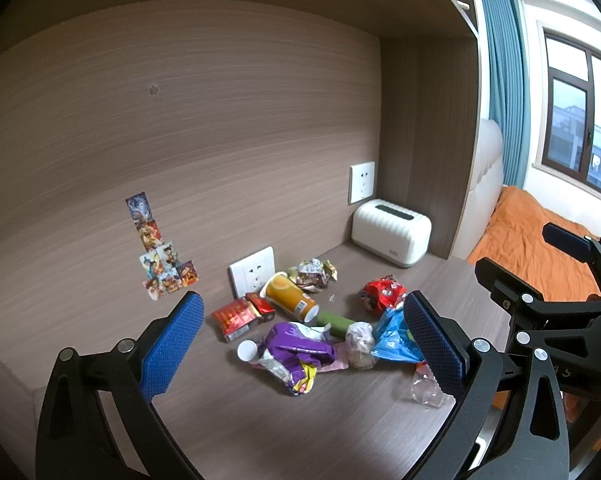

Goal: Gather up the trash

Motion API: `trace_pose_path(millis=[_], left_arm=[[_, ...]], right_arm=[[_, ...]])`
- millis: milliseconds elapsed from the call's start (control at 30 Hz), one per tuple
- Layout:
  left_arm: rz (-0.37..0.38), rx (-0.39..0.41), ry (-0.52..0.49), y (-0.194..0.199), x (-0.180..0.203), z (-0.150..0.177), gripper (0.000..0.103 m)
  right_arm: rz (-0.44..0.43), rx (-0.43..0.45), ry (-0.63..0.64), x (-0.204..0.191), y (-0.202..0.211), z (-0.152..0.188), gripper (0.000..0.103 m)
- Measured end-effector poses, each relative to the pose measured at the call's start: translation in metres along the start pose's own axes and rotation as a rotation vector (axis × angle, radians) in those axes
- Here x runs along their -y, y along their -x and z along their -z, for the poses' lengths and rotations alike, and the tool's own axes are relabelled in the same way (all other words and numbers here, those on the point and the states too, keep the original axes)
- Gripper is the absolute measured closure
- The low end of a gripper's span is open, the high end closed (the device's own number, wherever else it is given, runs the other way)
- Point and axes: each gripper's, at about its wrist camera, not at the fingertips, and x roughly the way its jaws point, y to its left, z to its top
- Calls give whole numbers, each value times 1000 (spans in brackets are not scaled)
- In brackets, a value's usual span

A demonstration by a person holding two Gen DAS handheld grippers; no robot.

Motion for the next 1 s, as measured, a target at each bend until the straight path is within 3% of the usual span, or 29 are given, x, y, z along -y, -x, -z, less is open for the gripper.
trace_pose_path(millis=[1000], left_arm=[[14,-12,14,-6,-1,4,5]], right_arm=[[-1,-10,-3,-1,-3,-1,4]])
